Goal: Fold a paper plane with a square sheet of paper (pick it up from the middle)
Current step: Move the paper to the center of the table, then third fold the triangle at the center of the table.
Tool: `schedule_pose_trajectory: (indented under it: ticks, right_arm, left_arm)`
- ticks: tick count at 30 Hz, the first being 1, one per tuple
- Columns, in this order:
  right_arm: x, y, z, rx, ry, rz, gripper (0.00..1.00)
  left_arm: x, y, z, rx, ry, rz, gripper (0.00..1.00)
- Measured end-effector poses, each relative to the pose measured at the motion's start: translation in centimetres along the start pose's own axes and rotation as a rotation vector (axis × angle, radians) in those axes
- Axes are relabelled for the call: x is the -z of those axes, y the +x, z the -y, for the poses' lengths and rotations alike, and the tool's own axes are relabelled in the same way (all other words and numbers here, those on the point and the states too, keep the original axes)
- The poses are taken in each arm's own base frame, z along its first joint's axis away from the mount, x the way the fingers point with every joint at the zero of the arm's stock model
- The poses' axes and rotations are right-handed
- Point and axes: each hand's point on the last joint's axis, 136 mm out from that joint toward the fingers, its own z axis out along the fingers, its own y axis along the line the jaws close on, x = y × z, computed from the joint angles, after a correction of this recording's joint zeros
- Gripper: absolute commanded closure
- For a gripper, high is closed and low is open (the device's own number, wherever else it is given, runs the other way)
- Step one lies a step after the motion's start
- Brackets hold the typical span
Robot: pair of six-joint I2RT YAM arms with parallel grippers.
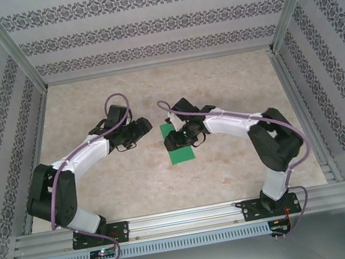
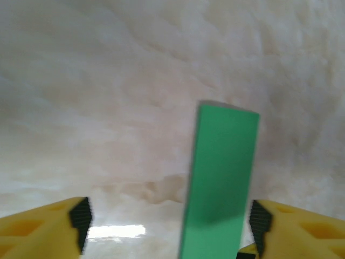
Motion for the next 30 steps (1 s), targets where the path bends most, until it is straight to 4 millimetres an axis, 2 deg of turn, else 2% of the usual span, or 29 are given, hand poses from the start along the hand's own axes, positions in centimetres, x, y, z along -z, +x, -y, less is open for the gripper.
schedule_pose_trajectory:
  ticks: [2, 5, 9, 11, 16, 21, 25, 30]
  right_arm:
    - [1.9, -1.2, 0.0, -0.059, -0.021, 0.077, 0.44]
    - [4.1, -2.3, 2.5, -0.193, -0.026, 0.17, 0.41]
    - [4.4, -1.1, 6.9, -0.366, 0.007, 0.191, 0.4]
    - [4.0, -0.1, 7.8, -0.411, 0.019, 0.172, 0.4]
    - [3.5, 1.0, 8.2, -0.451, 0.014, 0.147, 0.42]
    - [3.3, 0.9, 7.9, -0.461, -0.005, 0.144, 0.52]
    - [2.7, 1.3, 8.1, -0.472, -0.008, 0.121, 0.55]
    - [2.1, 1.8, 8.2, -0.476, -0.003, 0.095, 0.56]
  left_arm:
    - [-1.1, 1.3, 1.3, -0.021, 0.042, -0.041, 0.47]
    - [-3.1, 3.4, 3.1, -0.058, 0.083, -0.112, 0.62]
    - [-5.7, 5.5, 5.2, -0.099, 0.115, -0.186, 0.77]
    - [-6.7, 6.1, 5.6, -0.109, 0.115, -0.208, 0.81]
    - [-8.0, 6.1, 5.1, -0.117, 0.055, -0.204, 0.87]
    - [-8.4, 5.7, 4.2, -0.127, -0.001, -0.187, 0.96]
    - [-9.7, 6.1, 2.6, -0.122, -0.06, -0.204, 0.99]
    - [-9.9, 5.7, 2.5, -0.129, -0.088, -0.191, 1.0]
